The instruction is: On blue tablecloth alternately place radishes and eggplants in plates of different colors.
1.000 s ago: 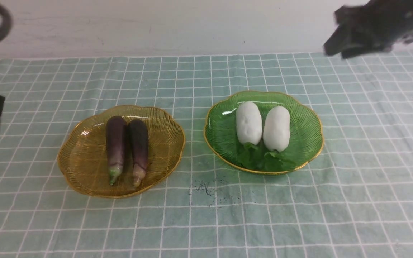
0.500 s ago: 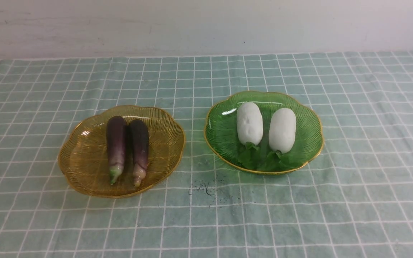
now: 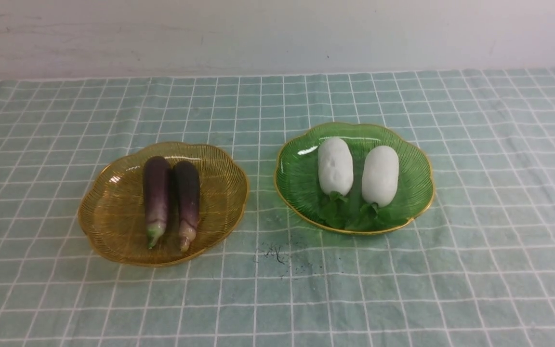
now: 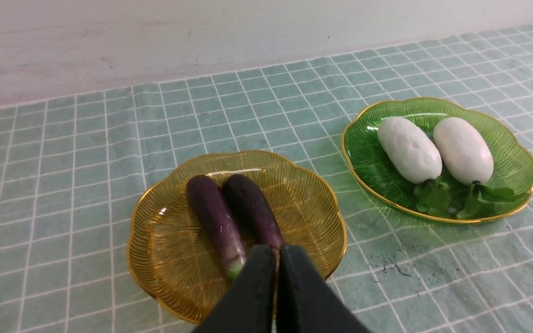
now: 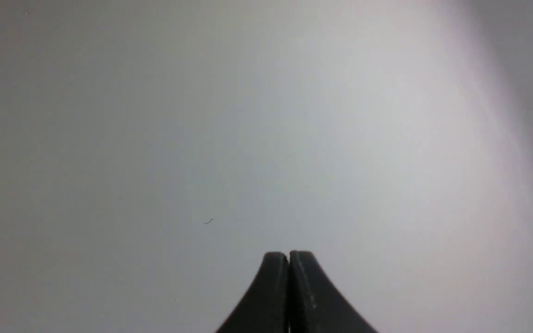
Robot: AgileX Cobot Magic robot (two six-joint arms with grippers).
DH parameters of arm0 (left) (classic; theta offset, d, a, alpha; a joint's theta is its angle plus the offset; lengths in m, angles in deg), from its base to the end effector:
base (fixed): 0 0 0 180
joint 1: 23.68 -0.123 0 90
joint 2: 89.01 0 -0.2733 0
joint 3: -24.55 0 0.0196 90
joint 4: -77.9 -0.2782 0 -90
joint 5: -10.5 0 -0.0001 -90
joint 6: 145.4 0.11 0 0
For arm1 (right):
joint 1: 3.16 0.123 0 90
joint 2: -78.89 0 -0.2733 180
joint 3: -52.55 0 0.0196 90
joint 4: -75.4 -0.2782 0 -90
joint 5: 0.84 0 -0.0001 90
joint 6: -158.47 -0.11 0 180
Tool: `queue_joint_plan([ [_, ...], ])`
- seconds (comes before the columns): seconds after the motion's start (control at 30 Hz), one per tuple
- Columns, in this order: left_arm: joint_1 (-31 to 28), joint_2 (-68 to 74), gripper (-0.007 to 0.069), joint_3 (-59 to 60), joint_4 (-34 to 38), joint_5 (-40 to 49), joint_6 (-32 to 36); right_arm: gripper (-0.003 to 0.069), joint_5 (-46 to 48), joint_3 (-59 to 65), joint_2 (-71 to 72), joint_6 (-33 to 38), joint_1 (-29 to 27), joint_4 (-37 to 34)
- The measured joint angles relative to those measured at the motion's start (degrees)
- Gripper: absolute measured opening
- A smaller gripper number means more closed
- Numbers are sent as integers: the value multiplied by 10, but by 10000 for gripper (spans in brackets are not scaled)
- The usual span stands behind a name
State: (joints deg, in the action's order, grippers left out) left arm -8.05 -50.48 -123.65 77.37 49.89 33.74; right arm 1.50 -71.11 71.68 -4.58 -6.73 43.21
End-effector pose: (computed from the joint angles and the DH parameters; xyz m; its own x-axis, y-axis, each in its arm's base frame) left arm 0.1399 -0.0385 0.3681 -0.3270 0.0833 -0.9413 0.2615 0.9652 -0.0054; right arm 0.0694 -0.0019 0.3442 0.4101 0.2374 -0.8806 -0.0675 0.9708 0.2302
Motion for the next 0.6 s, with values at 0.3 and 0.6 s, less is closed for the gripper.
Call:
queue_joint_plan([
  [0.3,0,-35,-8,17,22,-6,0,-15,-10,2,0,2,0,0],
  [0.6,0,-35,-8,17,26,-4,0,-15,-10,2,0,1,0,0],
])
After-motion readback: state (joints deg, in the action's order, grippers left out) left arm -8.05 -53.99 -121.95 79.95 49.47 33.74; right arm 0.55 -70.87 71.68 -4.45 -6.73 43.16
